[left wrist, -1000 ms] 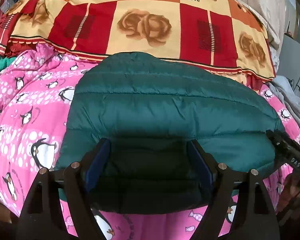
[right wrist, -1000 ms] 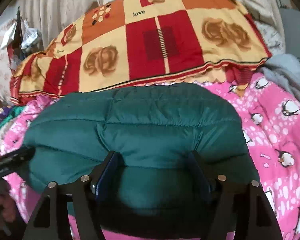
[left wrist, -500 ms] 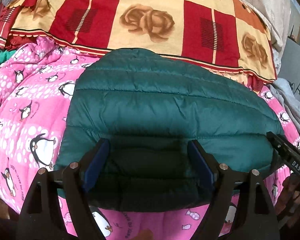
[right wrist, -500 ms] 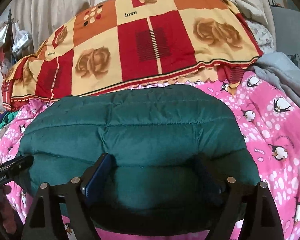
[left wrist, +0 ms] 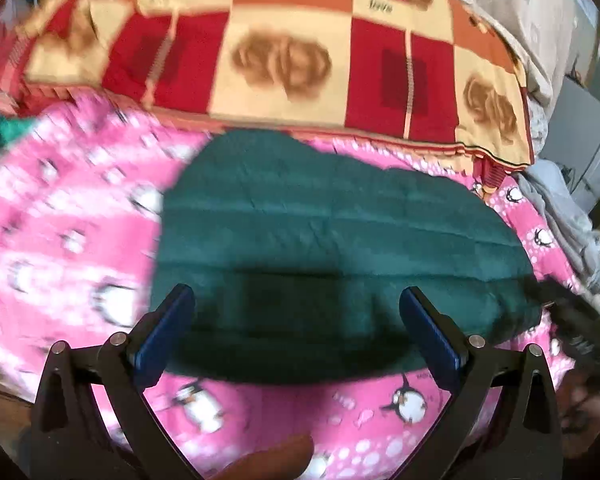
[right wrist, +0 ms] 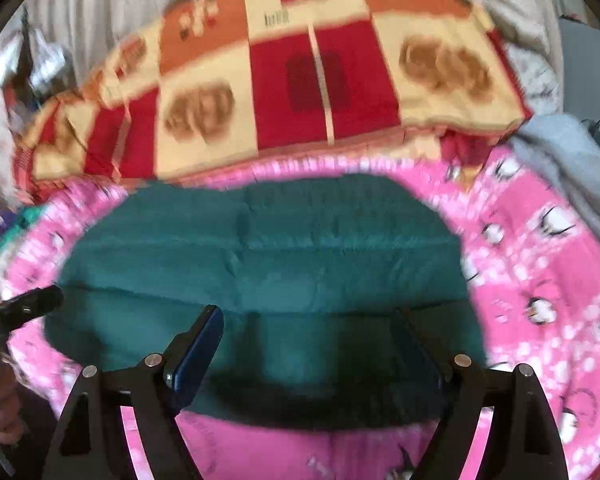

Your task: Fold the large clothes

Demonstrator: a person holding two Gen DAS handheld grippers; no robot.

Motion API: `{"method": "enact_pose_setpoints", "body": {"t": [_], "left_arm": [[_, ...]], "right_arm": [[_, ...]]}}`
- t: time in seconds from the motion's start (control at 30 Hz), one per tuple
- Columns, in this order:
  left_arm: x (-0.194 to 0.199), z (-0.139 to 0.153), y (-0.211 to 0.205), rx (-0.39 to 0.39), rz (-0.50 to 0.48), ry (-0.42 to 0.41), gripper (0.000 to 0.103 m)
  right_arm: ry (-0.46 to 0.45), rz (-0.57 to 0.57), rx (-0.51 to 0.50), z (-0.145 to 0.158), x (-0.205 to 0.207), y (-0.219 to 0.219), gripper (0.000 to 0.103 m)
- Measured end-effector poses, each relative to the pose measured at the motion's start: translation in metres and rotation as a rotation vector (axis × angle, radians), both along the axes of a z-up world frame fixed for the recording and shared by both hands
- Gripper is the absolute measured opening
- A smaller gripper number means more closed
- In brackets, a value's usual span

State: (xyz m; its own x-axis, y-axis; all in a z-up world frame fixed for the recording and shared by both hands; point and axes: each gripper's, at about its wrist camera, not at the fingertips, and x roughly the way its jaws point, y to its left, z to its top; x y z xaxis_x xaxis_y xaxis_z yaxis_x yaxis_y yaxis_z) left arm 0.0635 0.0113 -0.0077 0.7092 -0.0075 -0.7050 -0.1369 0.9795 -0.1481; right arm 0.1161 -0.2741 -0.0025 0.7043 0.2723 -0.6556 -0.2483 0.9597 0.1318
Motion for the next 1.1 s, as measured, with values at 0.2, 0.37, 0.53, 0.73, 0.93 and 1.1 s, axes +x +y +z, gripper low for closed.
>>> {"method": "enact_pose_setpoints", "body": {"t": [0.2, 0.37, 0.53, 0.73, 0.93, 1.1], "left_arm": [[-0.063, 0.032, -0.021, 0.089, 0.027, 0.054, 0.103], [-0.108, 0.041, -0.047, 0.079, -0.037, 0.050, 0.103], [-0.128, 0.052, -0.068, 0.102, -0.093, 0.035, 0.103], [-0.142, 0.064, -0.069, 0.104, -0.077, -0.003, 0.103], [-0.146, 0.067, -0.066, 0.109, -0.060, -0.009, 0.103], [-0.147, 0.068, -0.066, 0.108, -0.061, -0.011, 0.103]], "right_arm": [[0.032, -0.050, -0.040, 0.050, -0.065, -0.034, 0.084], [0.031, -0.058, -0.005, 0.072, -0.118, -0.054, 0.084], [-0.011, -0.054, -0.009, 0.089, -0.156, -0.058, 0.084], [-0.037, -0.037, -0.028, 0.096, -0.168, -0.053, 0.084], [-0.036, -0.021, -0.013, 0.095, -0.172, -0.050, 0.084], [-0.033, -0.021, -0.014, 0.094, -0.174, -0.049, 0.084]]}}
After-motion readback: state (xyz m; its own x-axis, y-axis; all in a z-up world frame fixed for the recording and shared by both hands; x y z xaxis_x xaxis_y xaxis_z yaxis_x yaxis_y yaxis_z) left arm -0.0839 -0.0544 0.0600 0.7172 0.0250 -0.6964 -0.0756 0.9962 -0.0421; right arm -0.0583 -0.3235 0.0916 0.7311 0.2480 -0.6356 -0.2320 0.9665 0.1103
